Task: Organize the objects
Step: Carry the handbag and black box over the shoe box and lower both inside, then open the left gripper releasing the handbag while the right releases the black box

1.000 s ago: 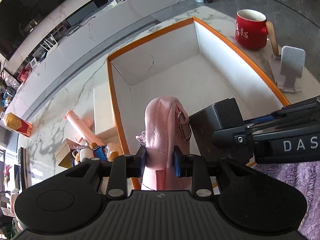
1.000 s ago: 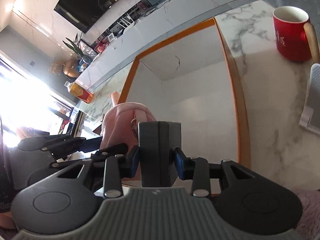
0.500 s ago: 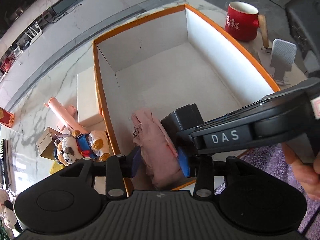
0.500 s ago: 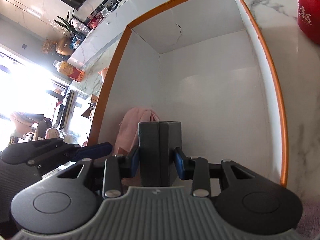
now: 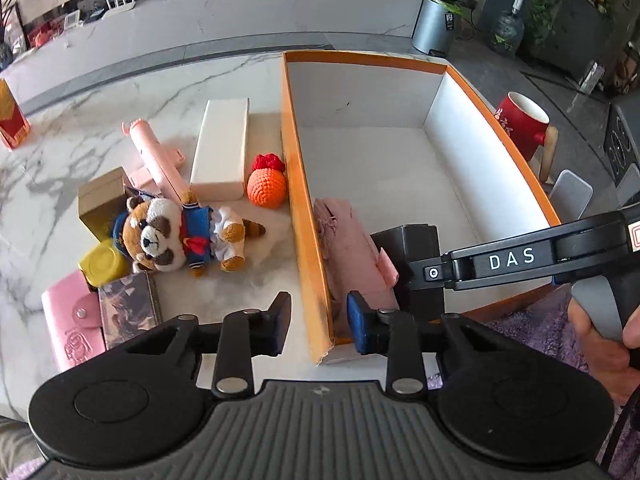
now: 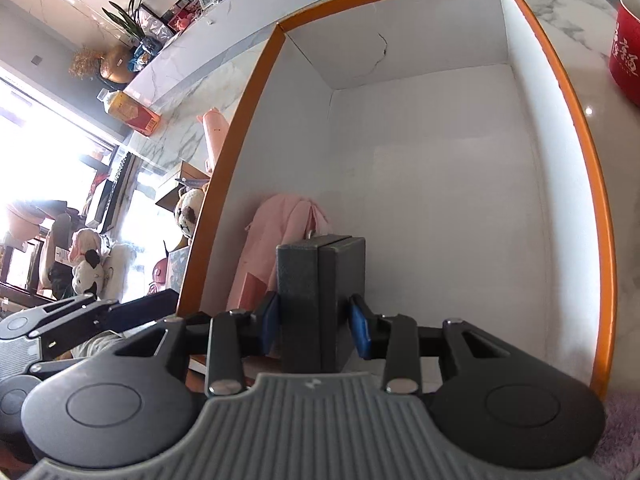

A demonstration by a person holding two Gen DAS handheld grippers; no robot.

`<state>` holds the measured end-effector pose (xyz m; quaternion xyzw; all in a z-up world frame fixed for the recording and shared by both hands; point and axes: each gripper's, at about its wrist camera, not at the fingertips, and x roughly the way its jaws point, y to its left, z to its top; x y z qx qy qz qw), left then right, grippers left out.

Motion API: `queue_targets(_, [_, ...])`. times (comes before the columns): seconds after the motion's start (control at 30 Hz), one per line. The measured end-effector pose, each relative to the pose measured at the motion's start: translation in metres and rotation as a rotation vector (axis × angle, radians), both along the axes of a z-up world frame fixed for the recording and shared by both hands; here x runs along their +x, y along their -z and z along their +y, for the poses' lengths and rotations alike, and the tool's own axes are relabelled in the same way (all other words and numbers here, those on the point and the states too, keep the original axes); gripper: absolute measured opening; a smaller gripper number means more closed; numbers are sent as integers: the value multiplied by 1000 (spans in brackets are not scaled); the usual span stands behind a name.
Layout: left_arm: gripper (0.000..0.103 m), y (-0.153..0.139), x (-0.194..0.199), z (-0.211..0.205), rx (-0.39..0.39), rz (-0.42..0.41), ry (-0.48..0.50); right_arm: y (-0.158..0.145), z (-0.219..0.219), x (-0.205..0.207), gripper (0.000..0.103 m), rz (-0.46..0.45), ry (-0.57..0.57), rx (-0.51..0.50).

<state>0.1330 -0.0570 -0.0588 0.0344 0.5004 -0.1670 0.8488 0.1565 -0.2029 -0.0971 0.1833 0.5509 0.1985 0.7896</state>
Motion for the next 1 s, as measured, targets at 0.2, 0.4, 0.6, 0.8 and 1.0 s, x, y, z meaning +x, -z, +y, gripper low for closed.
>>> queue_targets(0.2, [11,1,-3,7,-78,32,-30,6,0,3,41,29,48,14])
queue_targets(0.4, [12,1,-27,4,-88,42,-2,5,-5,-10,43,53,61,40])
queue_targets(0.6, [14,3,-33,10,-130,38,-27,-2,-14,-24,46,22,92,87])
queue_targets(0.8, [14,3,-34,9,-131,31,-31,-1,-11,-30,17,-26,99,28])
queue_targets(1.0, [14,1,-35,11,-141,23,-31,-4,-16,-36,20,-72,96,-3])
